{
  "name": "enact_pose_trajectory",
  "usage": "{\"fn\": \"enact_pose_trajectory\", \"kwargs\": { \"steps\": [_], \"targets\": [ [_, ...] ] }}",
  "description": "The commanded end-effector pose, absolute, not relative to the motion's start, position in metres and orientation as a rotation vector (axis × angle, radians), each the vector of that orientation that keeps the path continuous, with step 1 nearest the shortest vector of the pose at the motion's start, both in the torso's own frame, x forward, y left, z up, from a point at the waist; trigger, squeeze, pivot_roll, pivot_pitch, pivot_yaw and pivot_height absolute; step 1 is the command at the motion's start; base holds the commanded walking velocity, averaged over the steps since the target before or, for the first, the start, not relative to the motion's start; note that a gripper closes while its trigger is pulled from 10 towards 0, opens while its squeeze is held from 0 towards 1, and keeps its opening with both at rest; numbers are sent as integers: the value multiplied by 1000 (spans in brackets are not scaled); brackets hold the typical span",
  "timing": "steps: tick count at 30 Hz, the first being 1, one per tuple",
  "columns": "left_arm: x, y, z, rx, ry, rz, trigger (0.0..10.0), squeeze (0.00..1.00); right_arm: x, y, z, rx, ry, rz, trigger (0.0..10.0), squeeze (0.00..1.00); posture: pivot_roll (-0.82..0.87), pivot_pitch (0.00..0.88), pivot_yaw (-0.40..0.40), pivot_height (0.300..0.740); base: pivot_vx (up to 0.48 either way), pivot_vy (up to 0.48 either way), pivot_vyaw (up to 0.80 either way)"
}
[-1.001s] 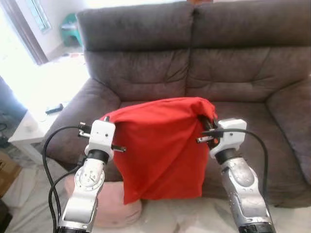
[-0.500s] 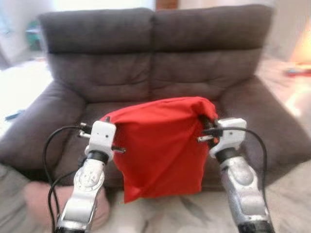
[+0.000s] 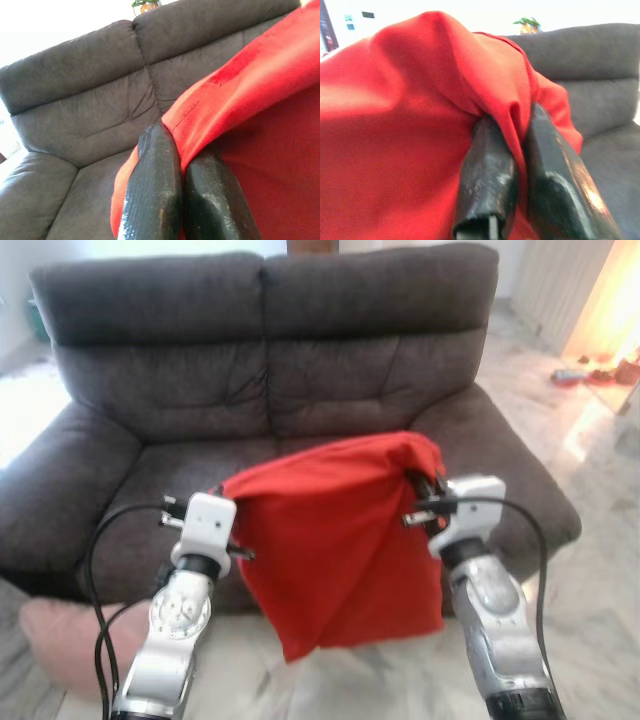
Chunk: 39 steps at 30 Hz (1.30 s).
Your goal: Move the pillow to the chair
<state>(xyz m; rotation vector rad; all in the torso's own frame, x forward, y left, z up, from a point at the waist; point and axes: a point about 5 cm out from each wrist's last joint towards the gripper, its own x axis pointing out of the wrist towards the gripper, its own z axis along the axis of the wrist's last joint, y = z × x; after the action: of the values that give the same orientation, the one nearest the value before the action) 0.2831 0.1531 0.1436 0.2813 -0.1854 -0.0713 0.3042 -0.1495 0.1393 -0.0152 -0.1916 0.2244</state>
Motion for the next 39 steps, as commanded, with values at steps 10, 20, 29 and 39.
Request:
{"fn": "enact_pose_trajectory", "kwargs": {
  "steps": [10, 20, 29, 39],
  "targets": [
    [283, 159, 158, 314, -249, -50, 10000, 0, 308, -146, 161, 6, -296, 223, 10000, 0, 22, 17, 42, 740, 0, 0, 0],
    [283, 159, 158, 316, -254, -45, 10000, 0, 308, -145, 160, 7, -289, 228, 10000, 0, 21, 19, 43, 740, 0, -160, 0],
    [283, 158, 158, 326, -254, -56, 10000, 0, 308, -146, 161, 10, -299, 224, 10000, 0, 18, 17, 43, 740, 0, -268, -282],
    [283, 157, 159, 326, -263, -72, 10000, 0, 308, -145, 162, 9, -305, 225, 10000, 0, 15, 9, 45, 740, 0, -81, 0]
  ]
}}
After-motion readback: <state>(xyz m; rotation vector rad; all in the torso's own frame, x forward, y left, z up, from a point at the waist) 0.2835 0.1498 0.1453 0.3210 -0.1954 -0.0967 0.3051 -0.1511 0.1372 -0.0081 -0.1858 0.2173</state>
